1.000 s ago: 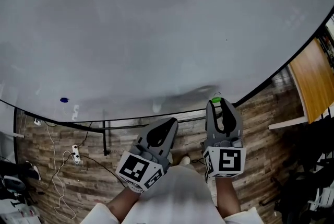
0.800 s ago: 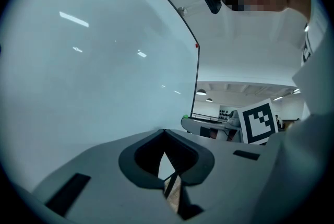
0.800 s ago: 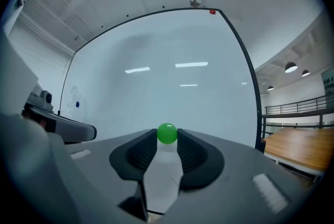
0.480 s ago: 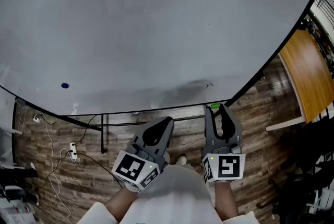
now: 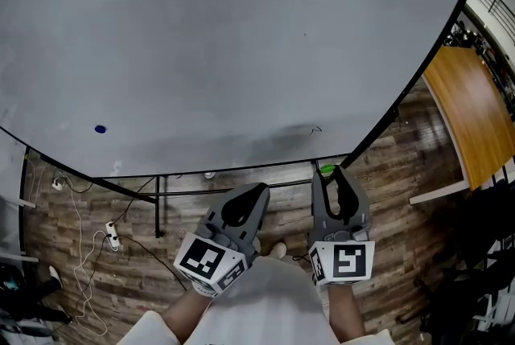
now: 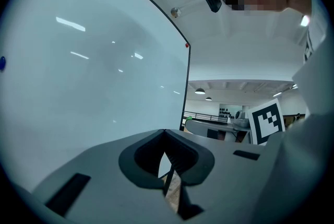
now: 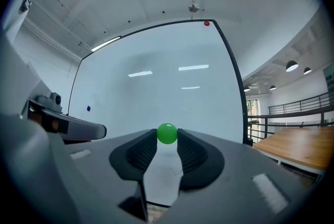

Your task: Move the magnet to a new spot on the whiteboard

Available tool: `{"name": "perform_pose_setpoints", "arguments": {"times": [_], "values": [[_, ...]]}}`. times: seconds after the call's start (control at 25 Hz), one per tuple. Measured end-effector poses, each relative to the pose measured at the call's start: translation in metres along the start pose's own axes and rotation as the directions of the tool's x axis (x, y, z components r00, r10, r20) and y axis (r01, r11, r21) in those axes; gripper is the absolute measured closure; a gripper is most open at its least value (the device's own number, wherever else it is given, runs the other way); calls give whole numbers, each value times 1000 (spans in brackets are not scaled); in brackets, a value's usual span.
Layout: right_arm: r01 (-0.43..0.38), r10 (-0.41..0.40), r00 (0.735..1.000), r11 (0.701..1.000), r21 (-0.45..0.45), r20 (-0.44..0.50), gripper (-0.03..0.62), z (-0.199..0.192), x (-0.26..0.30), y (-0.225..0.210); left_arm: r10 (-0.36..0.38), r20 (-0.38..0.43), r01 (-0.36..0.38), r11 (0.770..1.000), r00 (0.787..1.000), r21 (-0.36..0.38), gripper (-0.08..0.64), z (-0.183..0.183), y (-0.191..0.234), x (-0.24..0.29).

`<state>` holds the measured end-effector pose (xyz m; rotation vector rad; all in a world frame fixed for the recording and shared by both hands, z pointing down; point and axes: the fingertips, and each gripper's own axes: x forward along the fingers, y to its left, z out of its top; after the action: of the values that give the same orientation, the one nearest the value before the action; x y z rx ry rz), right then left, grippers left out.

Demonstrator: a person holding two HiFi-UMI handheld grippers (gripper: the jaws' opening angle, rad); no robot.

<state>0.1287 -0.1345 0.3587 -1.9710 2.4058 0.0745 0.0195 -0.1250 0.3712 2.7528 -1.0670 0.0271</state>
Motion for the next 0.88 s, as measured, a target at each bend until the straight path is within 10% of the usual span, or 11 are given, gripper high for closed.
{"name": "perform_pose_setpoints", "arguments": {"times": [0.88], "values": [[-60,72,985,995,-79,159,463,88,34,18,55,121,-69,991,991,117,554,77,18,-5]]}}
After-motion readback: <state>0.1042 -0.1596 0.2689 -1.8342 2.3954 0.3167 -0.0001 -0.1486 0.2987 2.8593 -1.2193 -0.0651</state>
